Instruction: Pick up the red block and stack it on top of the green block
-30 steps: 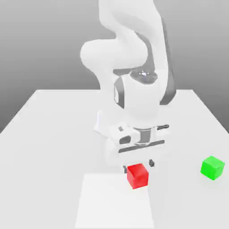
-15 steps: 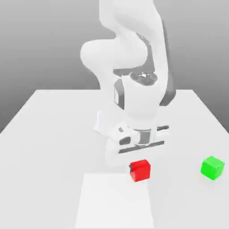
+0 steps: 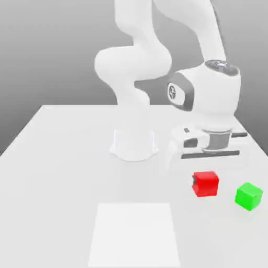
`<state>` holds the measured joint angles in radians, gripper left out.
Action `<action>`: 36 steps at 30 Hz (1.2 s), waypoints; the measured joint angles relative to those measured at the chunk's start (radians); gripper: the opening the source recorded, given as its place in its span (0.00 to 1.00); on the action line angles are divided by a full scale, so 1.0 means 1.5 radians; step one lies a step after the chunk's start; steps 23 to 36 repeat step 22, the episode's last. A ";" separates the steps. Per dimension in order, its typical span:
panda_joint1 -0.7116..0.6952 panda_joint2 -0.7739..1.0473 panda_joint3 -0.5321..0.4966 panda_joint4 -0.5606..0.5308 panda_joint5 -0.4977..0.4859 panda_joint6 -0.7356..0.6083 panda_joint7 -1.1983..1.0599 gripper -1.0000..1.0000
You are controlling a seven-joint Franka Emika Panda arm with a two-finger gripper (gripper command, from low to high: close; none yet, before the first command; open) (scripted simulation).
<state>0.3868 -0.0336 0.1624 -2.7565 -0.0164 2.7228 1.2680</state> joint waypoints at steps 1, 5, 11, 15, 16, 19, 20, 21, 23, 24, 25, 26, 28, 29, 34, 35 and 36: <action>0.011 0.002 0.005 0.007 0.000 -0.004 0.029 0.00; 0.054 0.011 0.025 0.033 0.001 -0.022 0.145 0.00; 0.120 0.023 0.052 0.073 0.005 -0.049 0.316 0.00; 0.144 0.064 0.058 0.092 -0.015 -0.027 0.400 0.00; 0.146 0.085 0.053 0.093 -0.028 -0.008 0.412 0.00; 0.161 0.150 0.030 0.097 -0.068 0.051 0.444 1.00; 0.161 0.150 0.030 0.097 -0.068 0.051 0.444 1.00; 0.161 0.150 0.030 0.097 -0.068 0.051 0.444 1.00; 0.161 0.150 0.030 0.097 -0.068 0.051 0.444 1.00; 0.161 0.150 0.030 0.097 -0.068 0.051 0.444 1.00; 0.161 0.150 0.030 0.097 -0.068 0.051 0.444 1.00; 0.161 0.150 0.030 0.097 -0.068 0.051 0.444 1.00; 0.161 0.150 0.030 0.097 -0.068 0.051 0.444 1.00; 0.161 0.150 0.030 0.097 -0.068 0.051 0.444 1.00; 0.161 0.150 0.030 0.097 -0.068 0.051 0.444 1.00; 0.161 0.150 0.030 0.097 -0.068 0.051 0.444 1.00; 0.161 0.150 0.030 0.097 -0.068 0.051 0.444 1.00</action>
